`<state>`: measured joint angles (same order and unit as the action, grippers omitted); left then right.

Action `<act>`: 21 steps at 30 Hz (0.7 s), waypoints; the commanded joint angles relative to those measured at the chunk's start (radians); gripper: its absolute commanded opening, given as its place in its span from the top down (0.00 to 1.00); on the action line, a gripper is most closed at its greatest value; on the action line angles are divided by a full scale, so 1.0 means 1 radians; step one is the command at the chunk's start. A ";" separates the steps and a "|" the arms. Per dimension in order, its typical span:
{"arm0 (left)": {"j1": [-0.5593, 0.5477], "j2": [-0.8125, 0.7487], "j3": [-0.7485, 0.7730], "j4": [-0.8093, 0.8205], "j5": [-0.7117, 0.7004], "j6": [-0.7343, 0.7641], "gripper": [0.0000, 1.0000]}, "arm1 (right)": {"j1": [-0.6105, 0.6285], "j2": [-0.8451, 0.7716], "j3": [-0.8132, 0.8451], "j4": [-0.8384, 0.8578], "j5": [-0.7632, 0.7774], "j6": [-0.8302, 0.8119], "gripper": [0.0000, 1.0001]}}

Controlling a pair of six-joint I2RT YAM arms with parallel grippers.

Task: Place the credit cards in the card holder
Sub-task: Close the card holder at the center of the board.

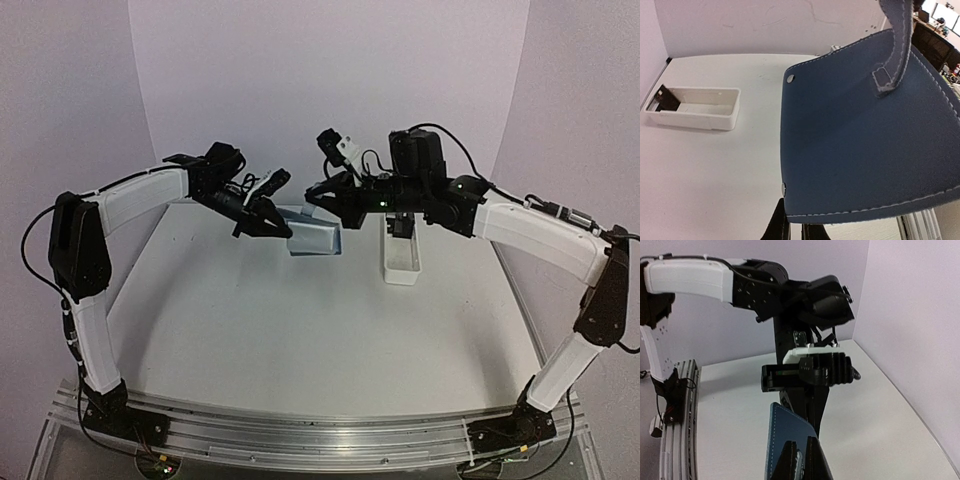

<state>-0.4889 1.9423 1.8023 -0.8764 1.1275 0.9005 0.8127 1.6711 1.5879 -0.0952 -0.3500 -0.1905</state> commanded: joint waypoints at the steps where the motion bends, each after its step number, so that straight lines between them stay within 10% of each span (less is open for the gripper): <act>1: 0.007 -0.097 -0.077 0.233 -0.150 -0.203 1.00 | 0.036 -0.056 -0.074 -0.002 0.140 -0.101 1.00; 4: 0.007 -0.144 -0.151 0.321 -0.214 -0.179 1.00 | 0.083 -0.057 -0.109 -0.015 0.191 -0.187 0.78; 7: 0.004 -0.176 -0.191 0.328 -0.234 -0.087 1.00 | 0.117 -0.052 -0.127 -0.053 0.233 -0.244 0.08; 8: 0.000 -0.190 -0.211 0.331 -0.257 -0.046 1.00 | 0.122 -0.049 -0.114 -0.082 0.237 -0.255 0.02; 21: -0.003 -0.351 -0.579 0.630 -0.532 0.534 1.00 | 0.124 -0.066 0.070 -0.301 0.210 -0.153 0.02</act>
<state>-0.4885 1.6577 1.2419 -0.3717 0.6346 1.2400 0.9379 1.6493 1.6173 -0.3531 -0.1871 -0.3748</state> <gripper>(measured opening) 0.047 0.982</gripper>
